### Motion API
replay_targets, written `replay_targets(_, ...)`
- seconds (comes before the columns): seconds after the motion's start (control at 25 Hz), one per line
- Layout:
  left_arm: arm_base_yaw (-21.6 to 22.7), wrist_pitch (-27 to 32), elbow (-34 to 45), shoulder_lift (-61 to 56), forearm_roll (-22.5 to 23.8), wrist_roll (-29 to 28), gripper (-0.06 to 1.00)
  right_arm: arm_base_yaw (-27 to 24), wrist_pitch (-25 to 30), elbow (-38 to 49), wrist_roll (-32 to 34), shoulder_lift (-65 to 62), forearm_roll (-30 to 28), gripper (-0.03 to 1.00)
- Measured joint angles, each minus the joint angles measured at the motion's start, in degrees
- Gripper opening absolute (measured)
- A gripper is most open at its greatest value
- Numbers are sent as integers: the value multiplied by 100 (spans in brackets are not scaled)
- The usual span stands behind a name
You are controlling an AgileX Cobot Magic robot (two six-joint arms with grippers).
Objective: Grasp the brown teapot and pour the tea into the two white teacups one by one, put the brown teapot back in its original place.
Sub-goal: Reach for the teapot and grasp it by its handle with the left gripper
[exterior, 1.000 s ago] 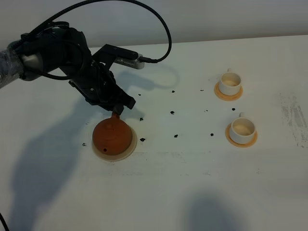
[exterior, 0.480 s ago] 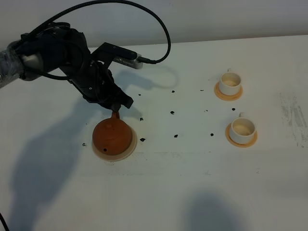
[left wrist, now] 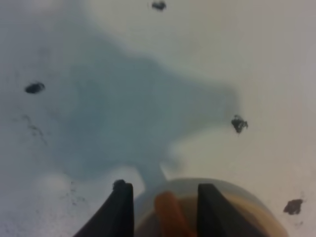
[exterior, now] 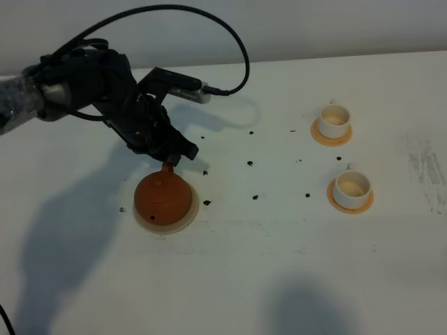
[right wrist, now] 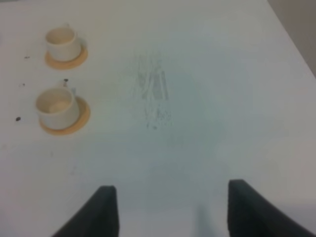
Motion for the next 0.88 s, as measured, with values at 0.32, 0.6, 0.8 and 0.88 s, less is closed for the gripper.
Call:
replay_targets(0.32, 0, 178, 0, 12, 345, -96, 30, 0, 0, 0, 0, 0, 0, 48)
replay_targets(0.6, 0, 232, 0, 12, 537, -199, 30, 0, 0, 0, 0, 0, 0, 48)
replay_targets(0.8, 0, 236, 0, 12, 594, -210, 30, 0, 0, 0, 0, 0, 0, 48)
replay_targets(0.88, 0, 225, 0, 12, 681, -210, 30, 0, 0, 0, 0, 0, 0, 48)
